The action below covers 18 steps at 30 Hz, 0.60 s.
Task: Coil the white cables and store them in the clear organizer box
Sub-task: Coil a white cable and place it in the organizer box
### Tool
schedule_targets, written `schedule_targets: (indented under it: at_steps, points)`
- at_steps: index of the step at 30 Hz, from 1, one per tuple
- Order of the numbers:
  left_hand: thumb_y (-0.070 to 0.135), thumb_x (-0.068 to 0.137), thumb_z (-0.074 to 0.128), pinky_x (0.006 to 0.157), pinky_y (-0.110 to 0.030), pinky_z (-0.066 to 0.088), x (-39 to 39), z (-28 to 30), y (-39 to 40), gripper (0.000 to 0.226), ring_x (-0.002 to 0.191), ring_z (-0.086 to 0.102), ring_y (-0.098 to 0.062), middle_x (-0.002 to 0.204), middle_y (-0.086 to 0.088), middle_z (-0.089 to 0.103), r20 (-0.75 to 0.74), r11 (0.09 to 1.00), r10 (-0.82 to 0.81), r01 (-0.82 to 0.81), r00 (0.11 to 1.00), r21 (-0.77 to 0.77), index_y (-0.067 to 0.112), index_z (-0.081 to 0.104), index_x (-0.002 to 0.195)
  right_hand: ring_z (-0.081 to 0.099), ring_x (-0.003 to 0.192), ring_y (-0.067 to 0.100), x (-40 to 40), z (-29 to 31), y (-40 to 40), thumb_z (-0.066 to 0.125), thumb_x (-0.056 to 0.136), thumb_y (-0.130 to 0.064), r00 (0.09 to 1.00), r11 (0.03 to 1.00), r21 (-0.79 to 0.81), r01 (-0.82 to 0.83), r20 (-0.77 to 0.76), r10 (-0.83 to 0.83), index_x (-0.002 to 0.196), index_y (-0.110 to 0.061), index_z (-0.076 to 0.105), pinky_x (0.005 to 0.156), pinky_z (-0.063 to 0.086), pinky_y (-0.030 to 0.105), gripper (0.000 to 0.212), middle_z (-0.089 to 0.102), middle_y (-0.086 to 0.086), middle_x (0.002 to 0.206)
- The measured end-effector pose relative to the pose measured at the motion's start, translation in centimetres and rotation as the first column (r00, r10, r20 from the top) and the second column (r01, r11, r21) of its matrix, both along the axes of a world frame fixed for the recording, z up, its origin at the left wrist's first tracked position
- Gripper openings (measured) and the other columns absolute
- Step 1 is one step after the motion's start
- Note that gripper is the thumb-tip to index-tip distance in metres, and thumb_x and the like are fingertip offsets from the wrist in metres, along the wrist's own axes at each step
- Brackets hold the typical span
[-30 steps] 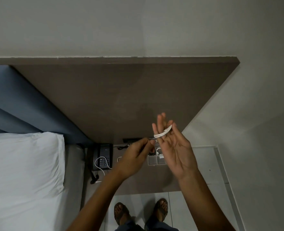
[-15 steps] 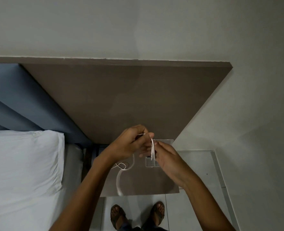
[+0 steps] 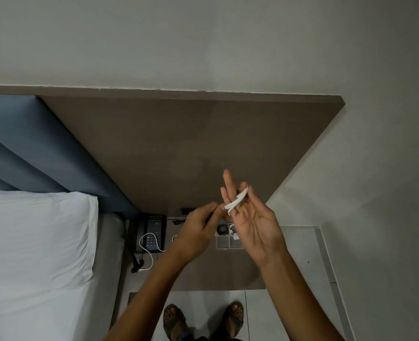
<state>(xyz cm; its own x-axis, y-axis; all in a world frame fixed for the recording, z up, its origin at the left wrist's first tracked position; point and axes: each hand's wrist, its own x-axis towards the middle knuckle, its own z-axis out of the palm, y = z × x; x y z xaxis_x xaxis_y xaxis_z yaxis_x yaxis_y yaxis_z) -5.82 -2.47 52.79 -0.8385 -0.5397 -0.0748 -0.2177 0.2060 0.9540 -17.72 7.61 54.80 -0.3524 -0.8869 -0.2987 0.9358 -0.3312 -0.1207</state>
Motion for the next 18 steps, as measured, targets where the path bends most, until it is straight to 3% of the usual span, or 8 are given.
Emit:
schedule_targets:
  at_steps: [3, 5, 7, 9, 11, 13, 15, 18]
  points:
    - [0.021, 0.111, 0.053, 0.062, -0.038, 0.048, 0.2, 0.2, 0.5, 0.035, 0.061, 0.054, -0.029, 0.072, -0.024, 0.064, 0.097, 0.982, -0.167, 0.174, 0.981, -0.074, -0.004, 0.075, 0.100, 0.046, 0.152, 0.026, -0.5, -0.4, -0.7, 0.044, 0.112, -0.020, 0.947, 0.974, 0.201, 0.108, -0.318, -0.039, 0.156, -0.012, 0.037, 0.131, 0.024, 0.041, 0.046, 0.065, 0.011, 0.148]
    - [0.023, 0.110, 0.054, 0.073, -0.047, 0.056, 0.2, 0.9, 0.5, 0.037, 0.074, 0.064, -0.040, 0.086, -0.030, 0.071, 0.136, 0.969, -0.214, 0.227, 0.967, -0.094, -0.007, 0.074, 0.103, 0.041, 0.154, 0.016, -0.3, -0.9, -0.9, 0.035, 0.116, -0.029, 0.801, 0.899, 0.408, 0.161, -0.586, 0.122, 0.146, -0.026, 0.055, 0.130, 0.022, 0.043, 0.037, 0.066, -0.009, 0.144]
    - [0.025, 0.109, 0.056, 0.069, -0.035, 0.056, 0.3, 1.5, -0.5, 0.033, 0.070, 0.067, -0.019, 0.081, -0.009, 0.075, 0.167, 0.957, -0.242, 0.264, 0.956, -0.123, 0.001, 0.077, 0.104, 0.045, 0.145, -0.003, 0.0, -1.7, -0.4, 0.030, 0.117, -0.033, 0.547, 0.824, 0.506, 0.254, -0.778, 0.309, 0.146, -0.033, 0.057, 0.127, 0.030, 0.032, 0.039, 0.060, -0.018, 0.149]
    - [0.029, 0.107, 0.061, 0.062, -0.016, 0.047, 0.4, 2.3, -2.1, 0.026, 0.060, 0.059, 0.000, 0.068, 0.015, 0.068, 0.206, 0.939, -0.292, 0.322, 0.934, -0.126, 0.012, 0.079, 0.100, 0.051, 0.133, -0.018, 0.0, -2.4, 0.5, 0.030, 0.116, -0.034, 0.322, 0.806, 0.530, 0.264, -0.836, 0.444, 0.153, -0.031, 0.050, 0.112, 0.043, 0.010, 0.042, 0.059, -0.019, 0.149]
    - [0.033, 0.104, 0.065, 0.059, -0.013, 0.041, 0.4, 2.9, -3.6, 0.026, 0.054, 0.050, 0.004, 0.060, 0.018, 0.057, 0.216, 0.930, -0.307, 0.340, 0.927, -0.139, 0.014, 0.077, 0.091, 0.058, 0.127, -0.011, -0.1, -2.9, 1.4, 0.033, 0.115, -0.039, 0.231, 0.781, 0.592, 0.200, -0.803, 0.550, 0.146, -0.038, 0.055, 0.098, 0.049, 0.009, 0.038, 0.064, -0.019, 0.140]
    - [0.031, 0.102, 0.069, 0.064, -0.012, 0.044, 0.2, 3.5, -4.4, 0.024, 0.060, 0.054, 0.008, 0.067, 0.020, 0.063, 0.180, 0.936, -0.306, 0.330, 0.935, -0.120, 0.013, 0.078, 0.090, 0.064, 0.120, 0.004, -0.3, -2.9, 2.0, 0.037, 0.114, -0.043, 0.173, 0.742, 0.648, 0.172, -0.762, 0.624, 0.127, -0.042, 0.062, 0.096, 0.050, 0.020, 0.028, 0.069, -0.007, 0.127]
    - [0.025, 0.102, 0.070, 0.065, -0.015, 0.047, 0.0, 3.8, -5.0, 0.021, 0.062, 0.058, 0.005, 0.069, 0.015, 0.069, 0.135, 0.933, -0.328, 0.343, 0.935, -0.108, 0.011, 0.077, 0.089, 0.066, 0.121, 0.010, -0.2, -2.7, 2.4, 0.040, 0.112, -0.045, 0.162, 0.733, 0.670, 0.118, -0.741, 0.652, 0.127, -0.039, 0.064, 0.103, 0.053, 0.027, 0.028, 0.071, -0.002, 0.126]
    - [0.022, 0.099, 0.074, 0.067, -0.033, 0.056, -0.4, 4.0, -5.7, 0.017, 0.070, 0.074, -0.023, 0.076, -0.004, 0.078, 0.035, 0.954, -0.291, 0.293, 0.956, -0.065, 0.008, 0.075, 0.089, 0.074, 0.113, 0.010, 0.0, -2.1, 2.7, 0.041, 0.114, -0.038, 0.377, 0.795, 0.606, -0.028, -0.730, 0.570, 0.122, -0.030, 0.074, 0.102, 0.057, 0.023, 0.035, 0.080, -0.004, 0.116]
